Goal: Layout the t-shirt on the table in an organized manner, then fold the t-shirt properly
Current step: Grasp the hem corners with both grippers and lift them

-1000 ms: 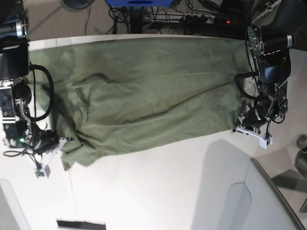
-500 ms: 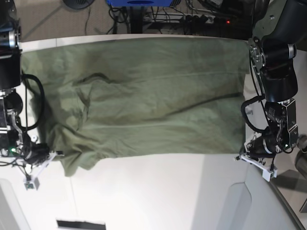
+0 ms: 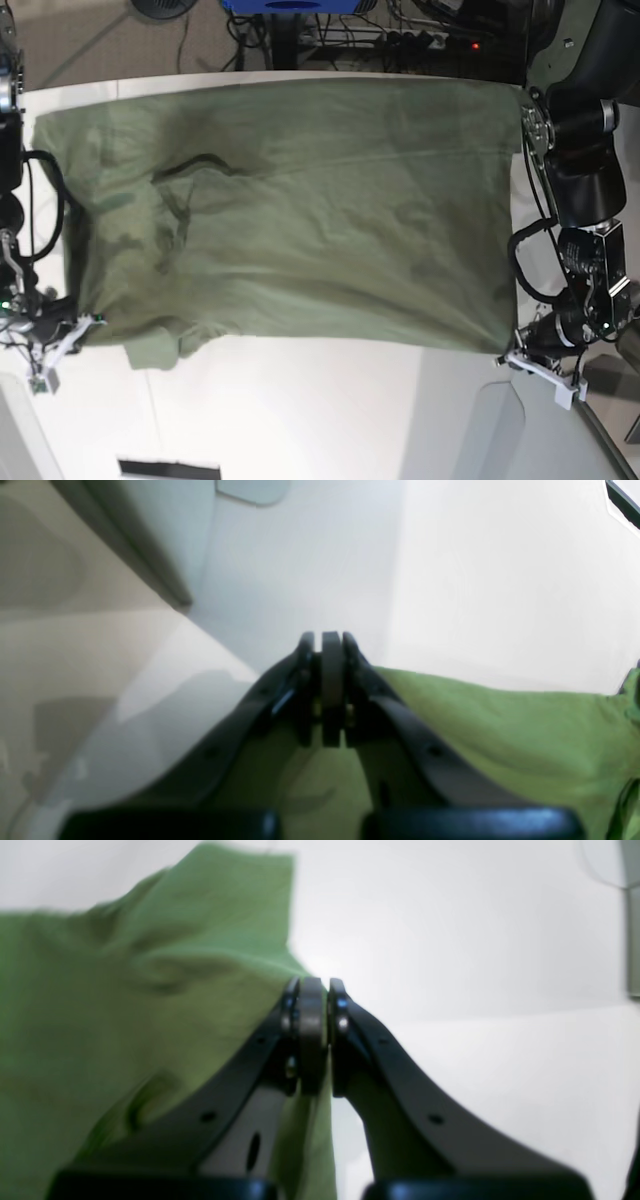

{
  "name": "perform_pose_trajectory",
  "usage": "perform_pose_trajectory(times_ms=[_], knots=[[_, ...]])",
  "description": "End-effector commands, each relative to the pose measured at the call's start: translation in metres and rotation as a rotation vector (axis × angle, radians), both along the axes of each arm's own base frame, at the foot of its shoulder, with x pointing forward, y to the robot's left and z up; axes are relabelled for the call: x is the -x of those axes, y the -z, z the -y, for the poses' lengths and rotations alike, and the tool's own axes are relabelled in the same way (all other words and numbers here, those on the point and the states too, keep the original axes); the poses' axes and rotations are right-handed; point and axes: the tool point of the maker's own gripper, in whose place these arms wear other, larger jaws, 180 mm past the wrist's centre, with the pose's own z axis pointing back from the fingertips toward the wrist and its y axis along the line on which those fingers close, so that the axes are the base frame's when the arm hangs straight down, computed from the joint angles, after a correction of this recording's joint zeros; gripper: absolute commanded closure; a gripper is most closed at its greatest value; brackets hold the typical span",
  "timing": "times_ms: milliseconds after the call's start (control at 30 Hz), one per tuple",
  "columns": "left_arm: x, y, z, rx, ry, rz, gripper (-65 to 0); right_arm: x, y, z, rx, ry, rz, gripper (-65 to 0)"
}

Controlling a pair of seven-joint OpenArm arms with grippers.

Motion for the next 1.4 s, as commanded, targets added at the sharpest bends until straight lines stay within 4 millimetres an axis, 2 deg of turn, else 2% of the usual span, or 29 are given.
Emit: perform_pose_trajectory(times_ms=[0, 100, 300, 400, 533, 667, 767, 867, 1100, 1267, 1367], knots=[[-0.016, -0.031, -0.009, -0.019, -0.005, 0.083, 0.0, -0.017, -0.028, 0.007, 0.006, 0.002, 0.091, 0.0], [-0.016, -0.032, -0.009, -0.02, -0.005, 0.084, 0.0, -0.018, -0.029, 0.017, 0.015, 0.013, 0.111, 0.0], [-0.013, -0.028, -0.009, -0.02, -0.003, 0.075, 0.0, -0.007, 0.001, 0.032, 0.001, 0.064, 0.03, 0.0], [-0.009, -0.021, -0.008, -0.019, -0.002, 0.063, 0.0, -0.002, 0.009, 0.036, -0.001, 0.075, 0.01, 0.0], [-0.003, -0.016, -0.006, -0.021, 0.004, 0.058, 0.0, -0.002, 0.01, 0.035, 0.0, 0.074, 0.008, 0.0], [0.013, -0.007, -0.004, -0.042, 0.02, 0.037, 0.0, 0.0, 0.011, 0.035, 0.001, 0.073, 0.003, 0.0], [0.024, -0.005, -0.002, -0.059, 0.034, 0.022, 0.0, 0.002, 0.019, 0.023, 0.024, 0.026, -0.023, 0.0], [0.026, -0.014, -0.003, -0.076, 0.037, 0.045, 0.0, 0.003, 0.026, 0.009, 0.05, -0.03, -0.044, 0.0], [0.03, -0.038, 0.001, -0.124, 0.071, 0.067, 0.0, -0.011, 0.017, -0.015, 0.067, -0.121, 0.043, 0.0], [0.039, -0.061, -0.018, -0.132, 0.016, 0.099, 0.0, -0.014, 0.013, -0.015, 0.066, -0.119, 0.06, 0.0], [0.046, -0.064, -0.021, -0.144, 0.012, 0.096, 0.0, -0.016, 0.011, -0.016, 0.063, -0.119, 0.073, 0.0]])
